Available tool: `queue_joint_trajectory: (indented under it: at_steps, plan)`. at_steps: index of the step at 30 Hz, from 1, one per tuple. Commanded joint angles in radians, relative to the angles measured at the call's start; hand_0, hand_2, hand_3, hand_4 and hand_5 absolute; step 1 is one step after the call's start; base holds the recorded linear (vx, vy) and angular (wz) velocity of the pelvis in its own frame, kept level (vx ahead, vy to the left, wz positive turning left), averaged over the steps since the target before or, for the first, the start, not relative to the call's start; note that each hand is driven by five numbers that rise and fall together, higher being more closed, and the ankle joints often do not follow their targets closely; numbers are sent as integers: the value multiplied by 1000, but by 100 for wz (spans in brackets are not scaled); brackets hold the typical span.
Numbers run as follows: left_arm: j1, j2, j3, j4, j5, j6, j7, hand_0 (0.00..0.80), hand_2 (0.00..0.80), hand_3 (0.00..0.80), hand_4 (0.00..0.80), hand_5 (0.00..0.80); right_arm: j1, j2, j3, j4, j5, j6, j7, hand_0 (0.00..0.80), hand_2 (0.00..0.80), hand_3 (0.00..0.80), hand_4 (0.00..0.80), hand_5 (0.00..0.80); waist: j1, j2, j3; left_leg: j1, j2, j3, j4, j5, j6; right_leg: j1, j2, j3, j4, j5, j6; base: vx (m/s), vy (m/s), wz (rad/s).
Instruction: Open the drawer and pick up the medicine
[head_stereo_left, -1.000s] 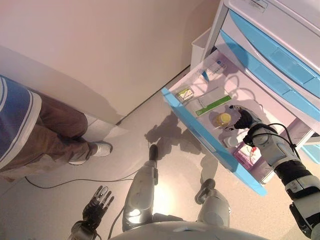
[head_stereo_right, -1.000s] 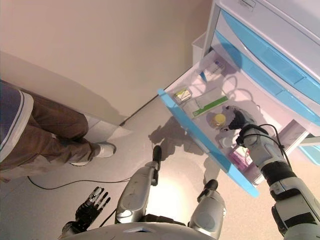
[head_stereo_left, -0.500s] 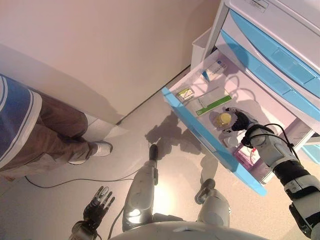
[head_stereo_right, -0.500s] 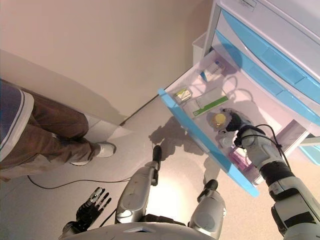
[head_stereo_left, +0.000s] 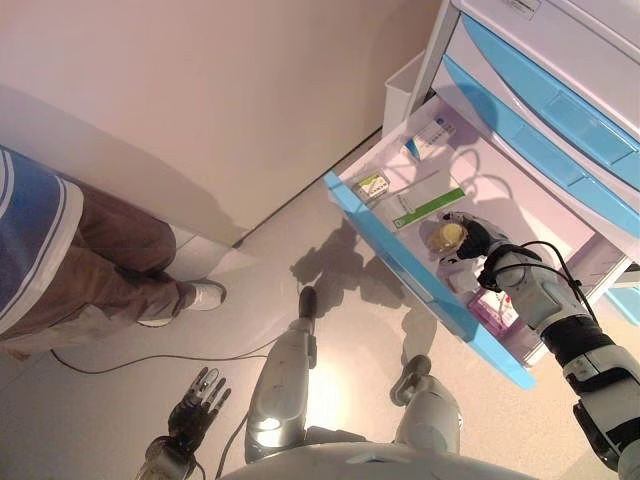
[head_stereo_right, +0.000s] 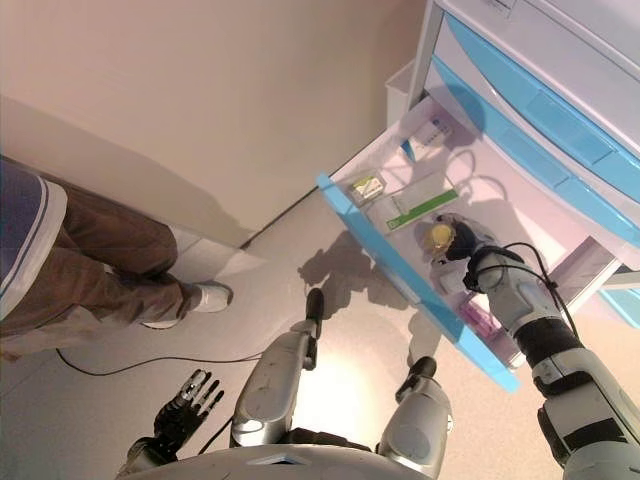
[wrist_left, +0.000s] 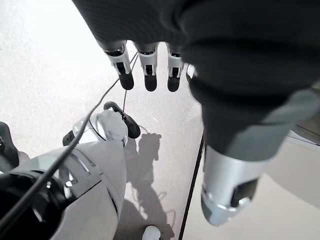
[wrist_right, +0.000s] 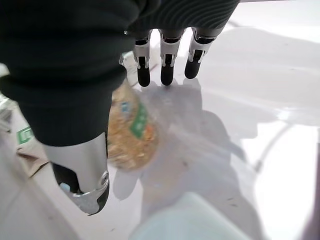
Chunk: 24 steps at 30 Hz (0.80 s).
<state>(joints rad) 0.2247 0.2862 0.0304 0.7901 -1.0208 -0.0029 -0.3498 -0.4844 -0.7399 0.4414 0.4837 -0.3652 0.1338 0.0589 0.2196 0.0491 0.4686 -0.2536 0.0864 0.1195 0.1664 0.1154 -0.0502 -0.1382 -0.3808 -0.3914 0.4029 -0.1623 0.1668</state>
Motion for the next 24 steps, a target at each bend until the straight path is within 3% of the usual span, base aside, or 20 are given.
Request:
queue_joint_trajectory:
  at_steps: [1,19,20,21,23,24]
  plan:
    - [19,24,-47,-19,0,-11,-1,0,0,0,0,0,-61,3,27,-36,-13,-29,1,0,0,0,0,0,27,-6,-7,62,68,-40,88,-103,-29,-69,-30,12,-28,166,1,0,0,0]
    - [20,19,-50,-11,-1,-15,-5,0,0,0,0,0,-77,15,40,-30,-24,-11,6,0,0,0,0,0,33,-4,-6,61,67,-46,89,-103,-29,-72,-35,13,-22,166,3,0,0,0]
    - [20,20,-48,-8,1,-16,-8,0,0,0,0,0,-79,13,42,-28,-23,-12,6,160,160,160,160,160,33,-4,-5,60,66,-47,89,-104,-29,-73,-35,14,-21,165,4,0,0,0]
    - [20,20,-48,-8,2,-15,-8,0,0,0,0,0,-77,12,42,-29,-21,-9,5,458,458,458,458,458,33,-5,-6,61,66,-47,89,-104,-29,-72,-35,14,-22,166,4,0,0,0]
    - [20,20,-50,-8,0,-17,-7,0,0,0,0,0,-76,13,43,-26,-24,-10,4,800,800,800,800,800,33,-5,-5,60,66,-48,92,-105,-29,-74,-35,15,-20,166,3,0,0,0]
    - [21,20,-48,-8,3,-17,-8,0,0,0,0,0,-70,14,42,-26,-26,-11,3,800,800,800,800,800,33,-6,-5,61,66,-48,92,-106,-29,-73,-35,15,-20,166,4,0,0,0]
